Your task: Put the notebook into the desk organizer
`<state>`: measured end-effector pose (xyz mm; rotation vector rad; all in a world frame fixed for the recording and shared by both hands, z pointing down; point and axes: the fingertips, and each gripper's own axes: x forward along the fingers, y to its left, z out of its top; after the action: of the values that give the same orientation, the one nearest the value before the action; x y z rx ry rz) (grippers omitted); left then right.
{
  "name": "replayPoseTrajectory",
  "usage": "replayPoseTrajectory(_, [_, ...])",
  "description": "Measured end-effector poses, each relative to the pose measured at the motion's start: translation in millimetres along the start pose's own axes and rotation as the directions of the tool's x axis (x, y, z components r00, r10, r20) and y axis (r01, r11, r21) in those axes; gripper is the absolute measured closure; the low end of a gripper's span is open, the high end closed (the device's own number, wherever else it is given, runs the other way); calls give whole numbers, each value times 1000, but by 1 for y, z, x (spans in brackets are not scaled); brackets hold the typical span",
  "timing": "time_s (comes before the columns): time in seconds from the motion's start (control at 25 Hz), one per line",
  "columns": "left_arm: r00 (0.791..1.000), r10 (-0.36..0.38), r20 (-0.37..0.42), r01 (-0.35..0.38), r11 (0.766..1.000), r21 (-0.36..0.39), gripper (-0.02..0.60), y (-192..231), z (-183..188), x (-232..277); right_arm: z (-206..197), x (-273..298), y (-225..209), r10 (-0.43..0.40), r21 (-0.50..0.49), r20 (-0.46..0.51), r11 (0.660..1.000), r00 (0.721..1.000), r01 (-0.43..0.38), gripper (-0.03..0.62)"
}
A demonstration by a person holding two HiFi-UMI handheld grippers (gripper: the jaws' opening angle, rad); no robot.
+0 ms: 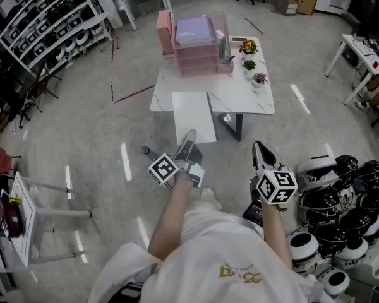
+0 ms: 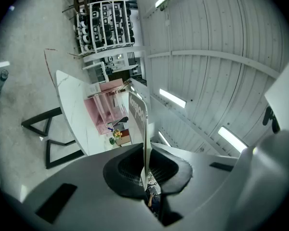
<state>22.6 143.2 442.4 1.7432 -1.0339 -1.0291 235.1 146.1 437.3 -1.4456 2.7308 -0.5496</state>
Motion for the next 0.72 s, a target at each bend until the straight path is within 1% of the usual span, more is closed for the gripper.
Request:
replayPoseTrajectory(0.2, [1000, -1, -12, 1, 1000, -2, 555, 0, -4, 4, 0, -1, -3, -4, 14, 6, 1000, 1000, 4, 583])
replayPoseTrajectory(0.36, [1000, -1, -12, 1, 1000, 1, 555, -1, -1, 4, 0, 4, 1, 9, 16, 10, 1000, 1000, -9, 583])
replayPoseTrajectory(0.44, [1000, -4, -20, 4, 1000, 1, 555, 0, 0, 5, -2, 8, 1, 14, 35, 12, 999, 1000, -15, 583])
replayPoseTrajectory(0.56, [1000, 6, -29, -7, 1000, -5, 555, 6, 5, 9, -5, 21, 3, 28, 63, 9, 998, 1000, -29, 583])
replayPoseTrajectory(0.72, [1000, 11, -29, -12, 999, -29, 555, 20, 18, 20, -8, 44, 4, 23, 54, -7, 998, 1000, -23, 582])
